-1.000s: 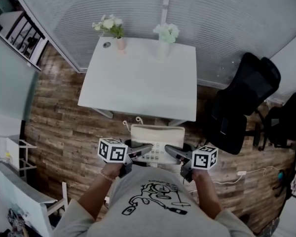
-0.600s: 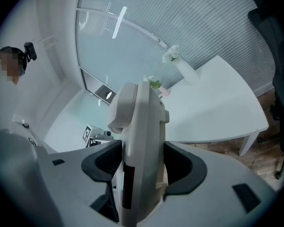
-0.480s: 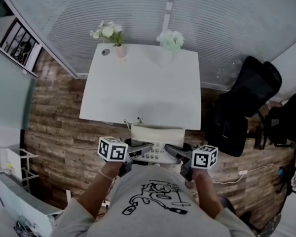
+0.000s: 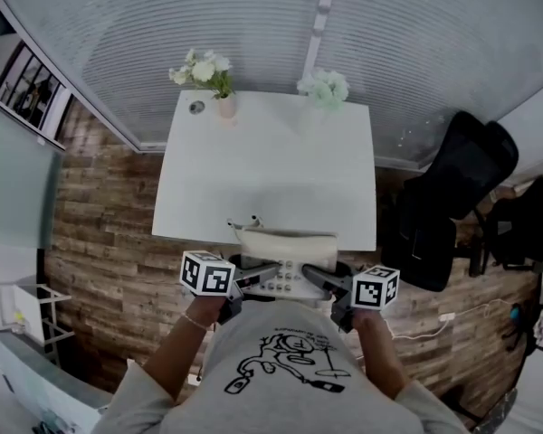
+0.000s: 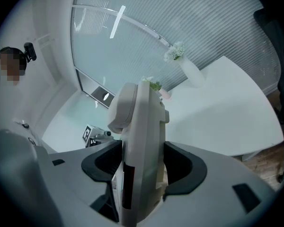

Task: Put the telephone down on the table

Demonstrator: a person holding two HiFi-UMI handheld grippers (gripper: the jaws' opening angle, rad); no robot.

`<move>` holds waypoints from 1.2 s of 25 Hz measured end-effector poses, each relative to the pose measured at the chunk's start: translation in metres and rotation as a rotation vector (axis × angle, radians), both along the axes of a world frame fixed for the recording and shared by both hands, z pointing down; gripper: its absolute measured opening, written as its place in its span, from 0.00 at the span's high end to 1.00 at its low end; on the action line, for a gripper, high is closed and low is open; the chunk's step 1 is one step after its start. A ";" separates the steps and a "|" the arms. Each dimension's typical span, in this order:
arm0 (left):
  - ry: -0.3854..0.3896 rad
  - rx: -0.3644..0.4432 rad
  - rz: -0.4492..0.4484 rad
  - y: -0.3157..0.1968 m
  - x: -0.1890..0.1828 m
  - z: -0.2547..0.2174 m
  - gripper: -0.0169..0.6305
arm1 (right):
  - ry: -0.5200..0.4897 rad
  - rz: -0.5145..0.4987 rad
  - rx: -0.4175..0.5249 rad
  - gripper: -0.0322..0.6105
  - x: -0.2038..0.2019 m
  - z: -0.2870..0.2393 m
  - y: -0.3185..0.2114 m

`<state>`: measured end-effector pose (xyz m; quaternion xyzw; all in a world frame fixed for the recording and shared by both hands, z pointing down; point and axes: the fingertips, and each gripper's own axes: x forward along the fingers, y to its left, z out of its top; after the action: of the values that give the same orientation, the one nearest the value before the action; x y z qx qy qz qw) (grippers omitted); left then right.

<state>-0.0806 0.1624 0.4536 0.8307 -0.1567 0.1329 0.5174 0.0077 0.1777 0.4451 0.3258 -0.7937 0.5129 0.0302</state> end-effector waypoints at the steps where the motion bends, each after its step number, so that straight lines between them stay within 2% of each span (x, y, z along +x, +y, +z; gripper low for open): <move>1: 0.001 -0.001 0.001 -0.004 -0.003 0.000 0.53 | -0.001 0.001 -0.001 0.51 -0.004 0.000 -0.004; 13: 0.007 -0.011 0.011 -0.026 -0.024 0.003 0.53 | 0.000 0.011 -0.008 0.51 -0.025 -0.001 -0.026; 24: 0.005 -0.026 -0.007 -0.037 -0.025 0.006 0.53 | -0.007 -0.003 -0.023 0.51 -0.026 0.003 -0.038; 30: 0.004 -0.026 -0.012 -0.051 -0.013 0.005 0.53 | -0.011 -0.004 -0.021 0.51 -0.015 0.004 -0.053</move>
<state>-0.0941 0.1111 0.4583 0.8232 -0.1589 0.1304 0.5292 -0.0069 0.1252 0.4489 0.3209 -0.7891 0.5229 0.0302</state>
